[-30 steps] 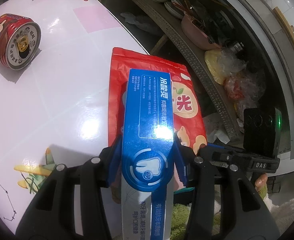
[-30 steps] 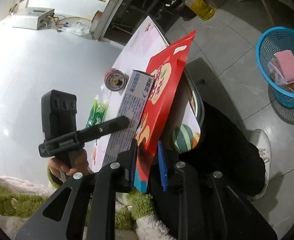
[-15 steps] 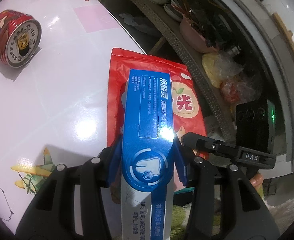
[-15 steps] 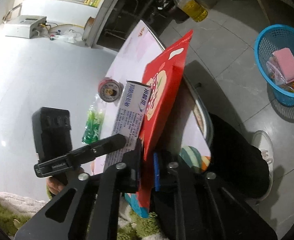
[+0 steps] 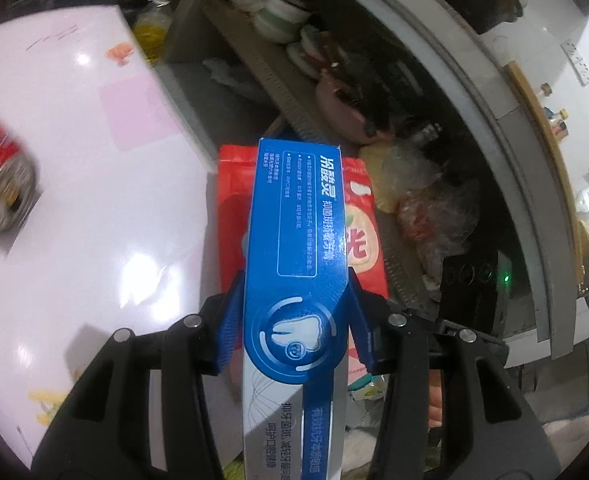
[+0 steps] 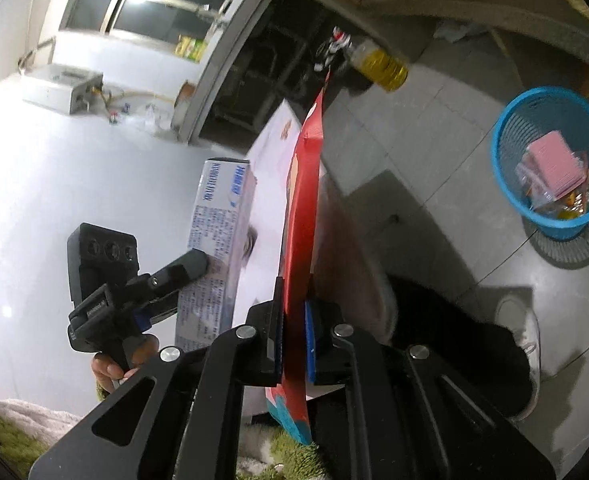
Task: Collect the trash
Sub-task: 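Carry the toothpaste box and snack bag over the blue wastebasket with both tools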
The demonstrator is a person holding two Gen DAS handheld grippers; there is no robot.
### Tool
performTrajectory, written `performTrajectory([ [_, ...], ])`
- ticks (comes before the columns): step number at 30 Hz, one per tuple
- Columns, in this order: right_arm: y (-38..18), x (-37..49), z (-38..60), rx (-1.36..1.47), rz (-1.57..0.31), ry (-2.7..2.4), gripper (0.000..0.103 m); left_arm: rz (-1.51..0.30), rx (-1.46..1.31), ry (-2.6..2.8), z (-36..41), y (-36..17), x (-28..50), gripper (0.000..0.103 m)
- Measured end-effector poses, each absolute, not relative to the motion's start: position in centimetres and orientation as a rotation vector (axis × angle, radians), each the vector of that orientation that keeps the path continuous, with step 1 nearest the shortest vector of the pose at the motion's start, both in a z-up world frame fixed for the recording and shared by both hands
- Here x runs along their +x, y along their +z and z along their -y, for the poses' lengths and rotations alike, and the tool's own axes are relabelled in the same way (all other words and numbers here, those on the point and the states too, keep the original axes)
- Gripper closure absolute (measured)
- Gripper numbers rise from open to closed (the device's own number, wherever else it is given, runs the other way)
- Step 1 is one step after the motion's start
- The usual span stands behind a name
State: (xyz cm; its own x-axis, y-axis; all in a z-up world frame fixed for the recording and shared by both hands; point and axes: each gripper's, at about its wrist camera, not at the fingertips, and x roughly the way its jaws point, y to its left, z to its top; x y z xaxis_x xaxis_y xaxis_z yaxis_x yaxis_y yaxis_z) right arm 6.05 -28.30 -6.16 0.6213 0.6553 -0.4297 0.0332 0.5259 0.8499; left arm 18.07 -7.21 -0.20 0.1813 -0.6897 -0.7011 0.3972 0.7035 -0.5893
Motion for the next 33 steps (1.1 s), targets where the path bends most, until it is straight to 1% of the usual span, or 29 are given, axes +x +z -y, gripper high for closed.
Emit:
performTrajectory([
  [6, -5.9, 3.9, 33.8, 1.029, -0.723, 0.312, 0.095, -1.141, -0.265, -0.862, 12.7, 1.5, 20.3, 0.058],
  [13, -7.9, 1.5, 39.9, 1.103, -0.668, 0.118, 0.095, -1.228, -0.216, -0.915, 20.8, -0.1, 23.6, 0.058],
  [19, -12.4, 0.7, 43.8, 1.184, -0.693, -0.03, 0.095, -1.363, -0.126, -0.884, 27.5, -4.9, 27.0, 0.058],
  [22, -15.6, 1.5, 45.0, 1.234, -0.722, -0.082, 0.095, -1.417, -0.049, -0.847, 30.6, -7.7, 28.7, 0.058],
  [27, -21.5, 4.8, 46.8, 1.306, -0.806, -0.131, 0.095, -1.514, 0.045, -0.776, 35.0, -13.0, 31.6, 0.058],
  [31, -24.5, 8.1, 47.5, 1.312, -0.853, -0.132, 0.094, -1.543, 0.105, -0.734, 36.7, -16.0, 33.2, 0.057],
  [33, -25.8, 9.7, 47.8, 1.307, -0.863, -0.127, 0.092, -1.544, 0.124, -0.703, 37.9, -17.5, 34.2, 0.056],
])
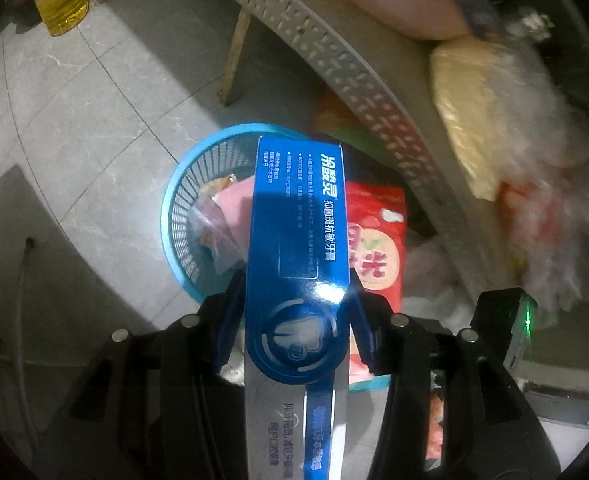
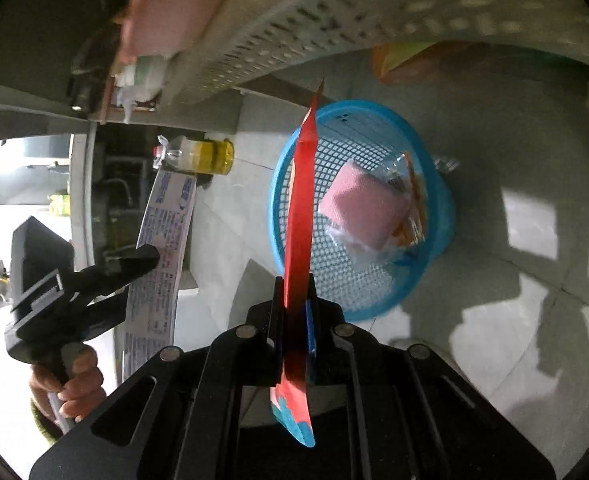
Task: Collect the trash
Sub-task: 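Carry the toothpaste box and snack bag over the blue wastebasket with both tools, then open both tools to drop the box and bag into the wastebasket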
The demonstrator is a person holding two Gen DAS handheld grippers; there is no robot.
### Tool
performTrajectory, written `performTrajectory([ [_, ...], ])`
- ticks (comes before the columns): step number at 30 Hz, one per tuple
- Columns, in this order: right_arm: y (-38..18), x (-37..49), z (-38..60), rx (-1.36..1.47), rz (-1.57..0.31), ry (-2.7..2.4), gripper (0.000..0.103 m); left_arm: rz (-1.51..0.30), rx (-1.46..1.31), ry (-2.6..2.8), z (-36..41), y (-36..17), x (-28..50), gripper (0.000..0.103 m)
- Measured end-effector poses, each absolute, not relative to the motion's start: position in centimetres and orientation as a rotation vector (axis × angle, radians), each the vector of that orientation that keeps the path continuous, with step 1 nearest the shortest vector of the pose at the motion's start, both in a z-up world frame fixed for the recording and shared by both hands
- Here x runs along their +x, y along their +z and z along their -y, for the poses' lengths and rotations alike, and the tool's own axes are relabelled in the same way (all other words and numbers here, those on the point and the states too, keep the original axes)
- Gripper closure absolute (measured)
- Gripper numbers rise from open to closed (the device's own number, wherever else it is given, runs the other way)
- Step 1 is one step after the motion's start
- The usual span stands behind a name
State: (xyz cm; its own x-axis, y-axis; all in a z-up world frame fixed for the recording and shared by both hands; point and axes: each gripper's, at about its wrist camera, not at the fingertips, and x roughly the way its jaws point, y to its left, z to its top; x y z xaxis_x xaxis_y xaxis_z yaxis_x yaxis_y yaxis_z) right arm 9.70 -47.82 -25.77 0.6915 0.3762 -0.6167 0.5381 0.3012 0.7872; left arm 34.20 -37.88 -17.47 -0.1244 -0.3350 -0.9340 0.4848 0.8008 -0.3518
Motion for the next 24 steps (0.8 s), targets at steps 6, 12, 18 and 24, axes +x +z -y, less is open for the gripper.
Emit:
performTrajectory([
  [6, -32.1, 13.8, 48.2, 1.136, -1.054, -0.357, 0.052, -1.518, 0.167, -0.622, 38.8, -19.9, 36.0, 0.042],
  [12, -30.5, 13.1, 46.6, 0.99, -1.034, -0.418, 0.052, -1.5, 0.138, -0.65, 37.5, -18.5, 35.9, 0.042],
  [18, -27.5, 12.0, 45.6, 0.898, -1.0, -0.441, 0.052, -1.421, 0.091, -0.683, 35.2, -13.5, 35.5, 0.039],
  [24, -21.9, 10.9, 43.9, 0.787, -0.945, -0.426, 0.052, -1.296, 0.069, -0.736, 31.9, -6.6, 33.4, 0.033],
])
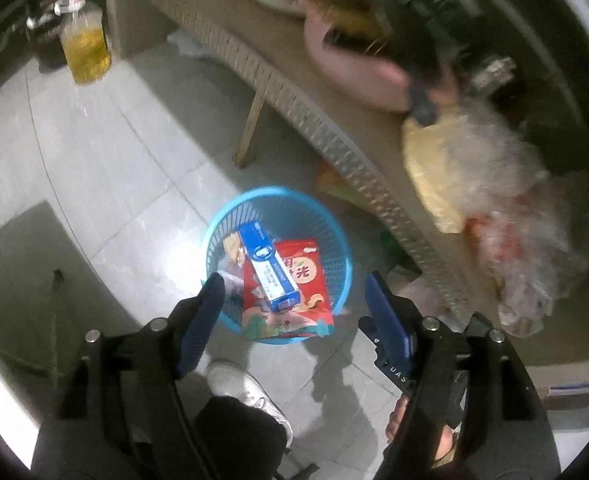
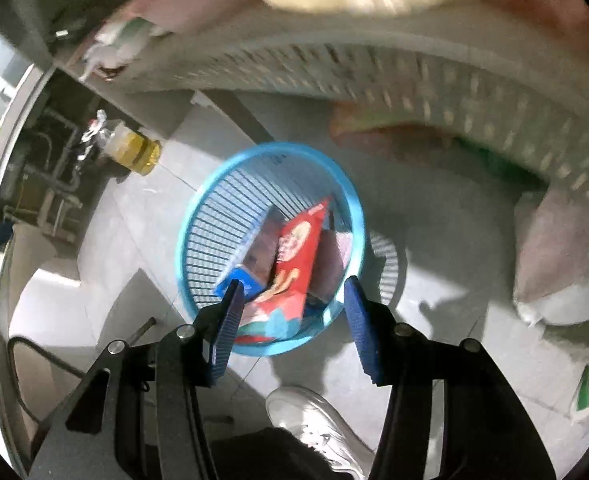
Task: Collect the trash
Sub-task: 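Open both tools to drop the box and bag into the wastebasket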
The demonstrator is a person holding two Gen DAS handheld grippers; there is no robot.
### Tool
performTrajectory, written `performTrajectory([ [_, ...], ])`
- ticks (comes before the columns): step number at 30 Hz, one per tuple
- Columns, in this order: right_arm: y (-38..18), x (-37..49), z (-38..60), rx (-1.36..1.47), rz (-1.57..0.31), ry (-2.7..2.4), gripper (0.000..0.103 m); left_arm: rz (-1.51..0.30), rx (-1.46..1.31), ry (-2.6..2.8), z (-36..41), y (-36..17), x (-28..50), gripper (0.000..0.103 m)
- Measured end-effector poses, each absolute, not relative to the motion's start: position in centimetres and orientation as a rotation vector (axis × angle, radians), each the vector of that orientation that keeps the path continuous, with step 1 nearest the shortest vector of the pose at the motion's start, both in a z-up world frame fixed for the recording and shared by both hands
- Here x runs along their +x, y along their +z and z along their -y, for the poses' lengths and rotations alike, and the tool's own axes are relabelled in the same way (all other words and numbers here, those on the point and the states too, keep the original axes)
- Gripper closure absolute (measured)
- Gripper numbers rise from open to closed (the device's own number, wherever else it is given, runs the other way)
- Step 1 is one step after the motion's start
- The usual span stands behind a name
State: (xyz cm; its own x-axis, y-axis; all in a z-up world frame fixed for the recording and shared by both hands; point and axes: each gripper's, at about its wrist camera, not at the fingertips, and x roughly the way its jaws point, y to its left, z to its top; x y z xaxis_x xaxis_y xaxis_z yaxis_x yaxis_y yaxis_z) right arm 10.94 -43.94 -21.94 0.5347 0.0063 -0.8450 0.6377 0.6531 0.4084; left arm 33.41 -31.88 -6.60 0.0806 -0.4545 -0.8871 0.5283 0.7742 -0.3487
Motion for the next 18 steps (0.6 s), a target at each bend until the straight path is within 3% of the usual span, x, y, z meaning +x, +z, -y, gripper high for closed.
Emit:
performTrajectory([
  [6, -14.9, 10.7, 40.8, 0.619, -0.877, -0.369, 0.041, -1.143, 0.024, -0.778, 26.6, -0.8, 29.2, 0.02],
  [18, -3.0, 7.8, 33.8, 0.338, -0.763, -0.306, 0.008, -0.913, -0.03, -0.672, 14.7, 4.2, 21.0, 0.009],
])
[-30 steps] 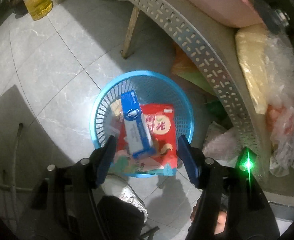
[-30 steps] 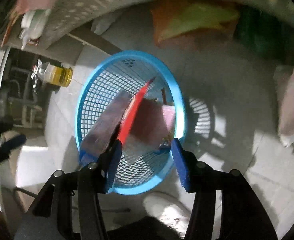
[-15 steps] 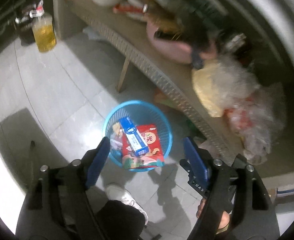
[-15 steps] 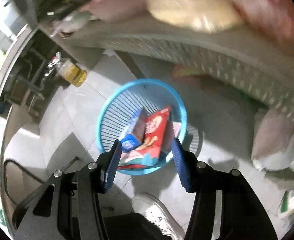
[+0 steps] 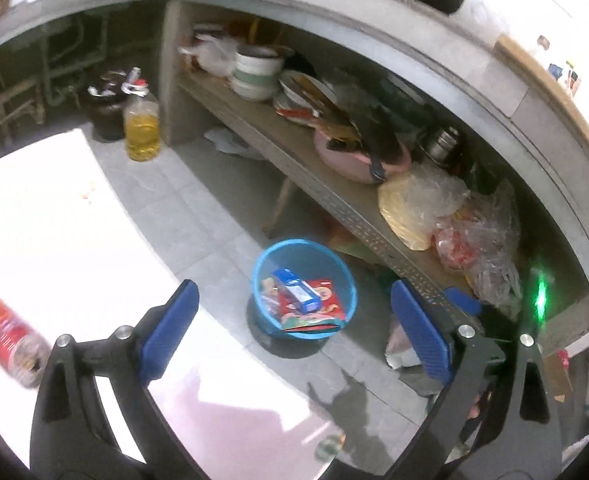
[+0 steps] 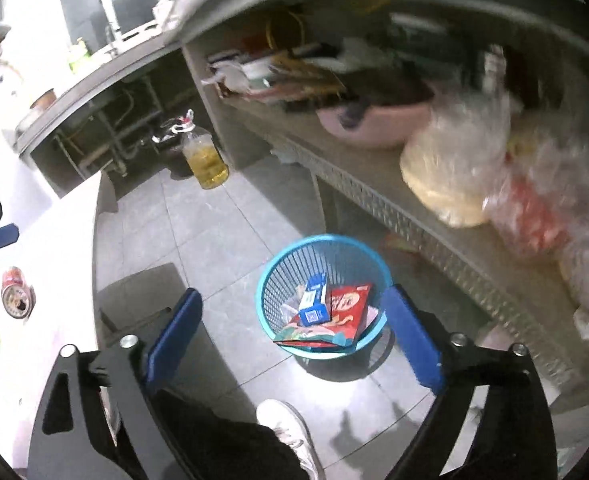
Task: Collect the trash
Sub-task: 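Open both tools to drop the box and bag into the wastebasket, then move the right tool to the table and grasp the red drink can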
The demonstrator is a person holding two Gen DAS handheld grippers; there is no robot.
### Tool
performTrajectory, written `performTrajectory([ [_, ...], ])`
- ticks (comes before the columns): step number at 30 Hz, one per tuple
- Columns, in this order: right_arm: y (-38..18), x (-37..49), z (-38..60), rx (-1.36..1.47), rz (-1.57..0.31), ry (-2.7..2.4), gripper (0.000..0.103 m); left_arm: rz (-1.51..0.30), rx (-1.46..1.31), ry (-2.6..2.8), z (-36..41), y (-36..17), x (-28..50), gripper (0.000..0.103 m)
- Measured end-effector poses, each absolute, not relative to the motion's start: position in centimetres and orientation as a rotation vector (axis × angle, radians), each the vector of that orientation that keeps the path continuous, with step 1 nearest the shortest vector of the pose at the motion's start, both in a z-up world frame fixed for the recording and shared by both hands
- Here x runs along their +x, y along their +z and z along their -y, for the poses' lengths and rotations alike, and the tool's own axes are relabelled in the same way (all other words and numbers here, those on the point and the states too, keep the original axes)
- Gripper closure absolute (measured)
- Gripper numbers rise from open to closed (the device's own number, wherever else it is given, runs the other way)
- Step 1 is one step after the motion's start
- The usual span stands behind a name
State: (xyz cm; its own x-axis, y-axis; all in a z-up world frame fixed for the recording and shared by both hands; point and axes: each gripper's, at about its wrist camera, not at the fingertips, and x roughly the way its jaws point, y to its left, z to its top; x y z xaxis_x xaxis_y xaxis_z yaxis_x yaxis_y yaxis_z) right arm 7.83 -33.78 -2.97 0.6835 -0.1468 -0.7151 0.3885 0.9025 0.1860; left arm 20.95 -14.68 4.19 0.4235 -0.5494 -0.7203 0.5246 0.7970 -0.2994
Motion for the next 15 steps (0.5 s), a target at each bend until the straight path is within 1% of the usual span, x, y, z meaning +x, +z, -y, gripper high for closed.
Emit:
performTrajectory([
  [5, -0.4, 7.4, 30.5, 0.255, -0.751, -0.302, 0.007, -0.895, -0.105, -0.62, 10.6, 4.9, 19.1, 0.009],
  [11, 0.9, 7.3, 27.2, 0.202, -0.745, -0.3, 0.007, -0.852, -0.152, -0.538, 6.3, 4.7, 17.1, 0.009],
  [15, 2.0, 7.3, 25.2, 0.114, -0.724, -0.323, 0.007, -0.831, -0.208, -0.517, 3.4, 4.3, 15.3, 0.009],
])
